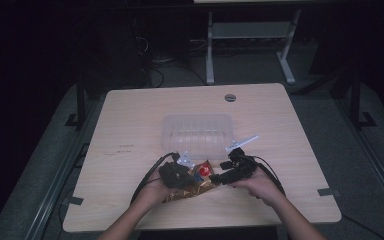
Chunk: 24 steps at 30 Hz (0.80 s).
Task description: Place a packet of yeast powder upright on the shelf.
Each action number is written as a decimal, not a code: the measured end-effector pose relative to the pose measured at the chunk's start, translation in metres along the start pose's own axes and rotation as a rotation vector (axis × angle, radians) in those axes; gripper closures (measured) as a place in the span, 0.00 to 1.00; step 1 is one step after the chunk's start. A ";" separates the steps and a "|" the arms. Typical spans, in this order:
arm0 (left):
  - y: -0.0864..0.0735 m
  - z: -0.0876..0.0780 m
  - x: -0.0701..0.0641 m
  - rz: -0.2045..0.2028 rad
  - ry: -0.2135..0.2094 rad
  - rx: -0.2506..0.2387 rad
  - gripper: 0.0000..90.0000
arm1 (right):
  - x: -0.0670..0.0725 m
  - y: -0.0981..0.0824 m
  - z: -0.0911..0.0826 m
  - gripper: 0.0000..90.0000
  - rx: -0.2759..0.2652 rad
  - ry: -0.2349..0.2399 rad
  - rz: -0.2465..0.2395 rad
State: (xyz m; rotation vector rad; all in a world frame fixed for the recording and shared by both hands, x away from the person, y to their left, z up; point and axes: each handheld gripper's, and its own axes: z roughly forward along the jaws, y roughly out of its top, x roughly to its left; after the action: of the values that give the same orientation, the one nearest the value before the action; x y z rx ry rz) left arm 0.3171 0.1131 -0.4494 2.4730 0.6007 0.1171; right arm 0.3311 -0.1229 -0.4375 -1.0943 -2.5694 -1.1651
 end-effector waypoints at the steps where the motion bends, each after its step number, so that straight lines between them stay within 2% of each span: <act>1: 0.000 0.000 0.000 0.001 0.000 0.000 1.00 | -0.002 0.002 0.004 0.29 0.002 0.009 0.008; 5: -0.001 0.000 0.000 -0.005 -0.002 -0.005 1.00 | -0.006 0.005 0.016 0.32 0.030 0.028 0.027; 8: -0.001 0.000 0.000 -0.008 -0.003 -0.007 1.00 | -0.012 0.007 0.027 0.40 0.058 0.038 0.049; 11: -0.002 0.000 0.000 -0.009 -0.007 -0.008 1.00 | -0.012 0.007 0.031 0.43 0.071 0.047 0.055; 14: -0.002 -0.001 0.002 -0.013 -0.016 -0.008 1.00 | -0.014 0.008 0.037 0.46 0.076 0.080 0.083; 16: -0.003 -0.001 0.003 -0.013 -0.018 -0.009 1.00 | -0.014 0.010 0.038 0.47 0.078 0.079 0.084; 19: -0.004 -0.001 0.004 -0.016 -0.023 -0.014 1.00 | -0.019 0.012 0.038 0.50 0.091 0.104 0.102; 21: -0.005 0.000 0.003 -0.033 -0.024 -0.030 1.00 | -0.022 0.013 0.037 0.51 0.101 0.116 0.112; 24: -0.005 0.000 0.003 -0.037 -0.024 -0.035 1.00 | -0.020 0.013 0.037 0.55 0.103 0.105 0.114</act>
State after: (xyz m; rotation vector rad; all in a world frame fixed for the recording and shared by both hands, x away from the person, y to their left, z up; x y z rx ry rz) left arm 0.3176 0.1179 -0.4523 2.4250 0.6283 0.0834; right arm 0.3609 -0.1028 -0.4635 -1.1101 -2.4240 -1.0236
